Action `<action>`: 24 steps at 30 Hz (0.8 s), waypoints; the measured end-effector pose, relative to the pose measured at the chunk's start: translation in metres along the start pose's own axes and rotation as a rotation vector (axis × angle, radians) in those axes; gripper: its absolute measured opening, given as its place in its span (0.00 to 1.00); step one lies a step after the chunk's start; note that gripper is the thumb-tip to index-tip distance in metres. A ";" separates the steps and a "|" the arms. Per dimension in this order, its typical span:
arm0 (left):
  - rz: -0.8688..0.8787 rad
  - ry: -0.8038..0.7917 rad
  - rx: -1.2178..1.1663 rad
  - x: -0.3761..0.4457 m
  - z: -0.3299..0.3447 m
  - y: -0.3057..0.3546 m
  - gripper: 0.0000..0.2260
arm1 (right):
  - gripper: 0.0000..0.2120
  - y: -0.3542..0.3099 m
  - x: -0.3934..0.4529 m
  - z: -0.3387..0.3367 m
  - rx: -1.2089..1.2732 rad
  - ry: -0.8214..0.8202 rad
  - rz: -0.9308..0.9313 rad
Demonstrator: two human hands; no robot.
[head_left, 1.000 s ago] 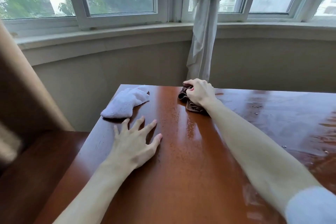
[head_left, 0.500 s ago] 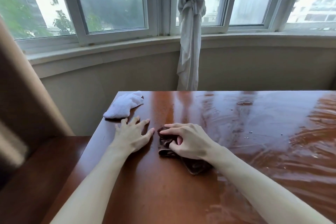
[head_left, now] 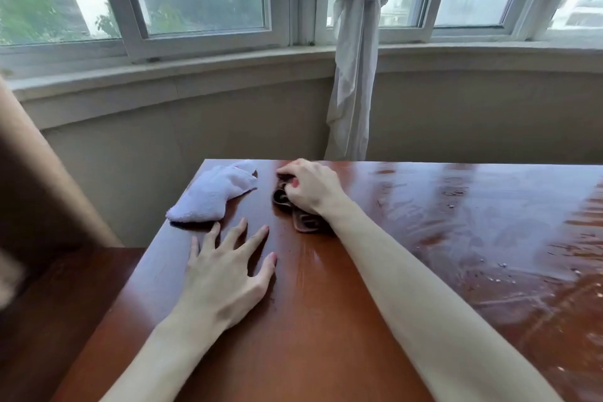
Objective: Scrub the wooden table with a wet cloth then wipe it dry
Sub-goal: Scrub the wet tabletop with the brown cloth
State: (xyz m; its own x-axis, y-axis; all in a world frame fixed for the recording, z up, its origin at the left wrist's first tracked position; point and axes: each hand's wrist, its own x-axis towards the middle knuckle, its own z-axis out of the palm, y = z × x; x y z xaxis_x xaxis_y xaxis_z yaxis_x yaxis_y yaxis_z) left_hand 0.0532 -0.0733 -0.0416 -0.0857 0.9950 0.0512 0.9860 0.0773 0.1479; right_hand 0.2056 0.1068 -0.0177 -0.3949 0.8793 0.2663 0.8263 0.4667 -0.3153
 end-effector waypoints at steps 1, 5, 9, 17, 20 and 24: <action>0.003 0.018 -0.001 -0.001 0.001 0.000 0.32 | 0.24 -0.010 0.014 0.008 0.023 -0.024 -0.046; -0.009 0.039 -0.020 -0.001 0.001 -0.001 0.34 | 0.24 0.003 0.053 0.009 0.043 -0.066 -0.085; -0.018 0.011 0.001 -0.002 -0.002 0.000 0.35 | 0.20 0.071 0.054 -0.015 0.000 0.072 0.176; -0.021 -0.103 -0.012 0.009 -0.017 0.002 0.28 | 0.19 0.051 -0.082 -0.045 0.086 0.041 0.156; -0.048 -0.062 -0.139 0.013 -0.028 0.011 0.25 | 0.21 0.020 -0.147 -0.060 0.133 -0.022 0.116; 0.032 0.065 -0.223 -0.001 -0.022 0.036 0.26 | 0.24 -0.004 -0.208 -0.060 0.158 -0.013 0.001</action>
State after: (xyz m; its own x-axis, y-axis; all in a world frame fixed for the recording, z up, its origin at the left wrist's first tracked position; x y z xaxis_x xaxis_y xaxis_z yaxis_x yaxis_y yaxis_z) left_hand 0.0861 -0.0725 -0.0145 -0.0708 0.9900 0.1219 0.9328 0.0224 0.3596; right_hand 0.3087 -0.0834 -0.0174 -0.4003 0.8803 0.2547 0.7536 0.4743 -0.4551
